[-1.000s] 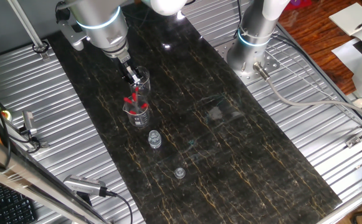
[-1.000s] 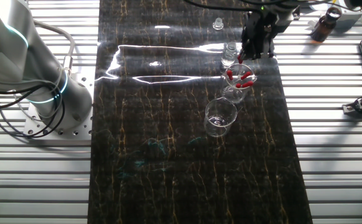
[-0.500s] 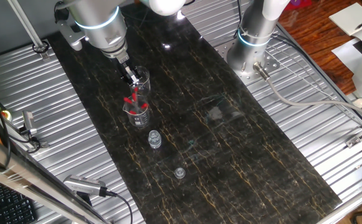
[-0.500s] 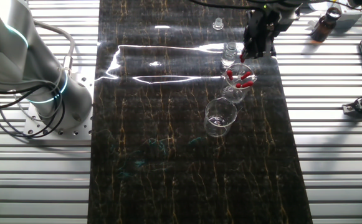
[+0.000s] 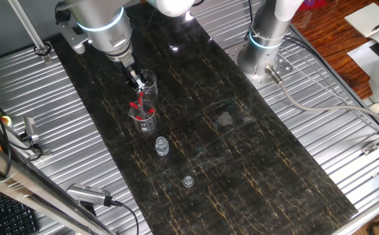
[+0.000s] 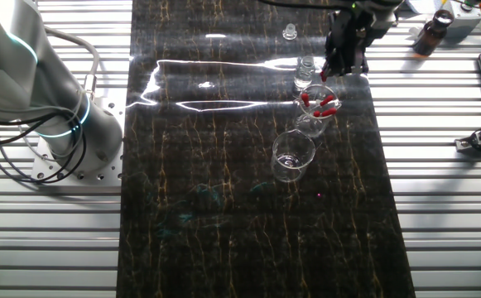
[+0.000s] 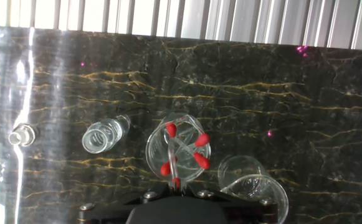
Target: Transfer liquid using a dropper
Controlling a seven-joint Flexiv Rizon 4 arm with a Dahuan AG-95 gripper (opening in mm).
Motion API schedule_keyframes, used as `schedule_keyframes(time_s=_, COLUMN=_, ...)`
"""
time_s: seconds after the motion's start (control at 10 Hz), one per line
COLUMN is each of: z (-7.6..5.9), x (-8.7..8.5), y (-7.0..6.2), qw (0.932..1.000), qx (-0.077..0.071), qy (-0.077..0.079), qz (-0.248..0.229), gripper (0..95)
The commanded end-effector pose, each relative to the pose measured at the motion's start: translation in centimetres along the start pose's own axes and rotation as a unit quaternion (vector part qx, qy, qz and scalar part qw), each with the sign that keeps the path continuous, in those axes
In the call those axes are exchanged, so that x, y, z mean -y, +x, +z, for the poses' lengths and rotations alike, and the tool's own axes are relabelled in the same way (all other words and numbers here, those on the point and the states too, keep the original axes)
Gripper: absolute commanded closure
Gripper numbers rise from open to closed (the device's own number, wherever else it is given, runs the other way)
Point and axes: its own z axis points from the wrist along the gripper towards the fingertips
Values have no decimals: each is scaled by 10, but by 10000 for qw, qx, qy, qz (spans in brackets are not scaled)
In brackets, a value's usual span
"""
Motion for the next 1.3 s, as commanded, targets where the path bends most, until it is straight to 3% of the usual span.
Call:
schedule_keyframes(time_s=0.1, z=-2, x=3, y=0, qw=10000, qx=-45, qy=26, qz=-15, gripper=950)
schedule_keyframes(time_s=0.8, z=-2, x=4, y=0, qw=9985, qx=-186, qy=-66, qz=-504, gripper=950)
schedule_keyframes(time_s=1.3, z=-2, x=4, y=0, qw=9977, qx=-192, qy=-144, qz=-634, gripper=950)
